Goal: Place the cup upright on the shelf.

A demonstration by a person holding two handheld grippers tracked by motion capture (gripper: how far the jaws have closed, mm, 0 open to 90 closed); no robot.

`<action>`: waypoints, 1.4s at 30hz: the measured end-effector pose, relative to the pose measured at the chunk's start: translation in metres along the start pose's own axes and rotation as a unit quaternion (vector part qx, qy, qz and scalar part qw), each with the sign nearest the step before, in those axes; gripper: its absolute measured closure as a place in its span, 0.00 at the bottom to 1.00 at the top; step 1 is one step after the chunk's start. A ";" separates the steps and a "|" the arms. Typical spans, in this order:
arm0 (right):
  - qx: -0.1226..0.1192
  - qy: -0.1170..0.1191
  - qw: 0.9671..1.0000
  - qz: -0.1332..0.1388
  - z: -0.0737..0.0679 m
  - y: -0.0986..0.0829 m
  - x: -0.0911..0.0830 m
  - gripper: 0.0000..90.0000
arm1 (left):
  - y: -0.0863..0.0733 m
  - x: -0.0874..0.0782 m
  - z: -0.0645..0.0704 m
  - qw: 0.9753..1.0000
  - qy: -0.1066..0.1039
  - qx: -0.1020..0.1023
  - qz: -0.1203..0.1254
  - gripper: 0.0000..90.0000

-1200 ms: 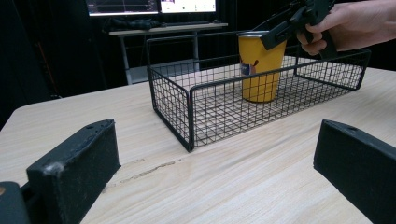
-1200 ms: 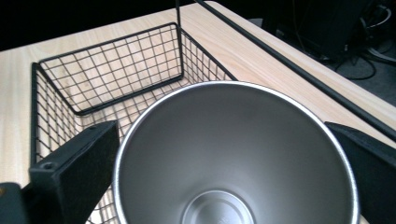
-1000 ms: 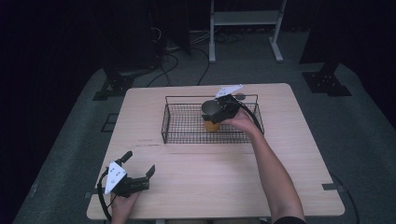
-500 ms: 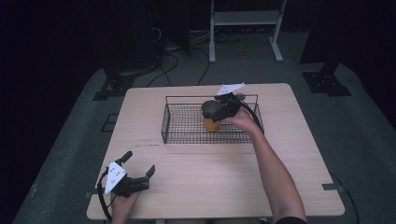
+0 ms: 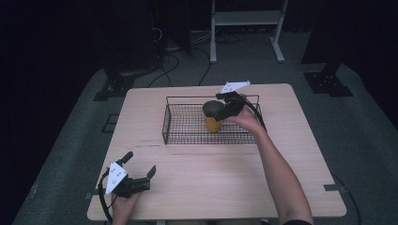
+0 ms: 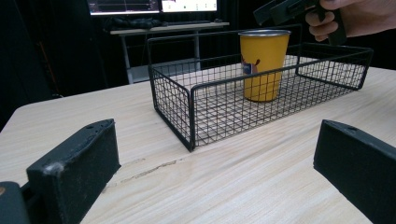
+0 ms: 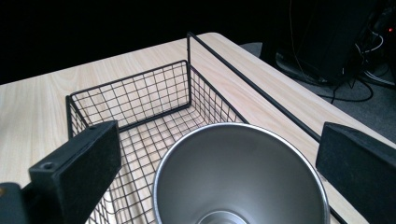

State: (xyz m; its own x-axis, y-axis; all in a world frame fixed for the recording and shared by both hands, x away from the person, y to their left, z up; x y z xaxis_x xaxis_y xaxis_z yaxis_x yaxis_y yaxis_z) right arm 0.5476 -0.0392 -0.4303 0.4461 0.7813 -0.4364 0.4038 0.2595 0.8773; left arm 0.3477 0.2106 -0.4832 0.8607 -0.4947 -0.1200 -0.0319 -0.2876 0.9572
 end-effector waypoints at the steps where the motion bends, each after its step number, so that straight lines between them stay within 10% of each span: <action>1: -0.001 0.003 1.000 0.001 -0.001 0.001 -0.002 0.00 | 0.000 0.000 0.000 1.000 0.000 0.000 0.001 0.00; 42: -0.003 0.017 1.000 0.010 -0.017 -0.004 -0.057 0.00 | 0.000 0.000 0.001 1.000 -0.001 0.001 0.002 0.00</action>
State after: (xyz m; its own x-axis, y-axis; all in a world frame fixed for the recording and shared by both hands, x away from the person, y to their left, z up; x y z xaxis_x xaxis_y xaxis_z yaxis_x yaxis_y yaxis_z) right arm 0.5072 -0.0753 -0.4052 0.4266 0.8048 -0.4127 0.3910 0.2473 0.8865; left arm 0.3467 0.2097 -0.4831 0.8594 -0.4980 -0.1160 -0.0369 -0.2867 0.9573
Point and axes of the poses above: each handheld gripper's, and its own axes: x roughly forward along the jaws, y roughly out of its top, z roughly to its right, the point moved 10 cm from there along x, roughly forward along the jaws, and after that the axes turned 11 degrees about x, right-handed, at the moved point
